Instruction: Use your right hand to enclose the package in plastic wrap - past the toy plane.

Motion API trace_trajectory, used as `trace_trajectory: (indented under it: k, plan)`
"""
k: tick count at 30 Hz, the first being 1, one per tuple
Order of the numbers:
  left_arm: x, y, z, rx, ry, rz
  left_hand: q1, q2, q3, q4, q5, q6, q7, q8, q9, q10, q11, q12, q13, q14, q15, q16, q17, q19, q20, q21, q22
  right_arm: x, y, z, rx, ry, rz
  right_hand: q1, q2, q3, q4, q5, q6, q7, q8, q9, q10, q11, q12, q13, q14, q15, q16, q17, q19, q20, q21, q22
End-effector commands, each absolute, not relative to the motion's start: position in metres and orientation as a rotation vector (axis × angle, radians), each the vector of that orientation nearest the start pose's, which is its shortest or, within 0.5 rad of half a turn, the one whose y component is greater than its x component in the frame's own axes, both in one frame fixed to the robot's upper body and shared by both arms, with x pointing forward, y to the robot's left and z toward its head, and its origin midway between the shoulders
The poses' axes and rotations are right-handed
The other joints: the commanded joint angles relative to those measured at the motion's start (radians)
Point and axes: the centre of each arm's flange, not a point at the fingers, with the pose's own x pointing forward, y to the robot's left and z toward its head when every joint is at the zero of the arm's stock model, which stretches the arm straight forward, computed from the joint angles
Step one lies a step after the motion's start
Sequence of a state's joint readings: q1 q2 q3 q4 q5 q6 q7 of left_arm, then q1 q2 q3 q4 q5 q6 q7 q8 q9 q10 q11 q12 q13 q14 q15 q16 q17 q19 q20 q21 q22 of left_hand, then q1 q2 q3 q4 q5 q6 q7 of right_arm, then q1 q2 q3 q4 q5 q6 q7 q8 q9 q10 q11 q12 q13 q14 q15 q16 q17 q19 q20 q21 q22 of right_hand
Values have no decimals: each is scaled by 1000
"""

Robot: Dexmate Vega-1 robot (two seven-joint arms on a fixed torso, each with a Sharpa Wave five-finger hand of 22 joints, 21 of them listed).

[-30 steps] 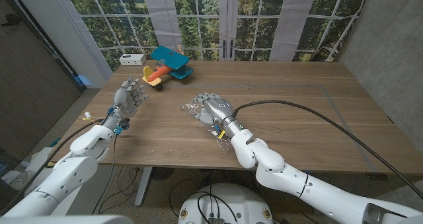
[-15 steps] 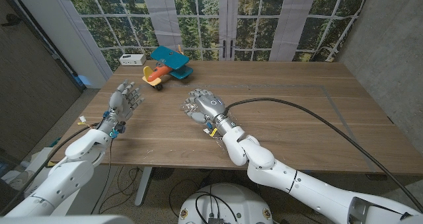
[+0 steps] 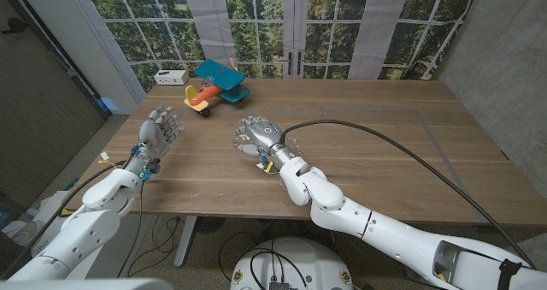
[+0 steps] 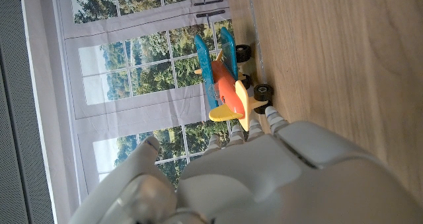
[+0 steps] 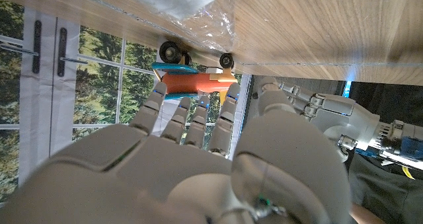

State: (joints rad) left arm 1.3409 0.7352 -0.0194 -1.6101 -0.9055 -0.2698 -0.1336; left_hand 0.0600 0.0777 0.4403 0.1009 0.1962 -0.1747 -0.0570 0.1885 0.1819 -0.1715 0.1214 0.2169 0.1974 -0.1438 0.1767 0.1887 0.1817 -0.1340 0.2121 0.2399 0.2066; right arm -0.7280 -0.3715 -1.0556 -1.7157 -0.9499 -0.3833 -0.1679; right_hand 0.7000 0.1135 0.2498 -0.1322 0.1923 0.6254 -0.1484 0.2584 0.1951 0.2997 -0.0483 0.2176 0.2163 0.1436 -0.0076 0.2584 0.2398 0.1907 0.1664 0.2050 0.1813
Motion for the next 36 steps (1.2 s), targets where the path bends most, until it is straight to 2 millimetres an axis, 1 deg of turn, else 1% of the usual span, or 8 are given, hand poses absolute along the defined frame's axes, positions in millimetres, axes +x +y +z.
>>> trace_trajectory:
  k: [1,16,19,25,27,31,33,36]
  plan:
    - [538,433,-85,-140,-552,-131,3,1,3,-7,2,-78,-7,2,2,-26,0,-2,2,5,3,1,3,4,1,2,4,556,56,-60,-1541,-830,109,-10,0,-1,6,-1,5,-1,1,3,-13,5,-4,4,-19,3,-10,4,-14,1,-4,2]
    - [536,433,-82,-137,-549,-110,3,1,2,-7,2,-79,-6,1,2,-34,-4,-5,2,4,4,0,3,4,1,2,4,582,60,-61,-1610,-753,149,-25,10,-5,14,-2,-21,11,-22,2,-51,13,-16,4,-49,13,-18,8,-38,5,-9,3]
    - [539,432,-81,-138,-547,-117,3,1,2,-7,2,-80,-5,1,2,-34,-2,-5,2,4,3,0,3,4,1,2,4,587,60,-61,-1621,-733,145,-30,9,-7,15,-3,-42,12,-34,2,-65,16,-20,4,-57,15,-20,8,-48,7,-11,3]
    - [540,430,-81,-137,-540,-118,3,1,2,-7,2,-81,-6,1,2,-35,-3,-5,2,3,4,0,3,4,1,2,4,593,62,-60,-1640,-703,123,-43,6,-14,17,-4,-108,29,-64,4,-104,22,-26,4,-76,23,-26,9,-63,13,-10,4]
    - [541,430,-81,-137,-540,-116,3,1,2,-7,2,-81,-6,1,2,-34,-2,-5,2,3,4,0,3,3,1,2,4,595,63,-60,-1647,-696,112,-48,3,-18,17,-3,-152,42,-77,4,-127,21,-29,4,-81,23,-27,9,-68,14,-9,4]
    - [540,431,-80,-137,-543,-113,3,1,2,-7,2,-81,-6,1,2,-35,-2,-5,2,3,4,0,3,3,1,2,4,600,66,-58,-1663,-680,97,-53,-3,-22,17,-3,-176,46,-81,5,-140,20,-30,4,-93,25,-31,9,-73,17,-9,4]
    - [540,431,-80,-139,-544,-109,3,1,2,-7,2,-80,-6,1,2,-35,-3,-5,2,3,5,0,3,3,1,2,4,602,68,-58,-1672,-675,94,-56,-7,-25,16,-3,-185,55,-82,5,-145,19,-30,5,-95,26,-31,9,-74,18,-9,4]
    - [540,431,-81,-139,-544,-109,3,1,2,-7,2,-81,-6,1,2,-34,-3,-5,2,3,4,0,3,3,1,2,4,604,71,-58,-1679,-680,56,-56,-10,-26,15,-2,-184,54,-79,5,-145,20,-28,5,-95,26,-31,9,-76,19,-9,4]
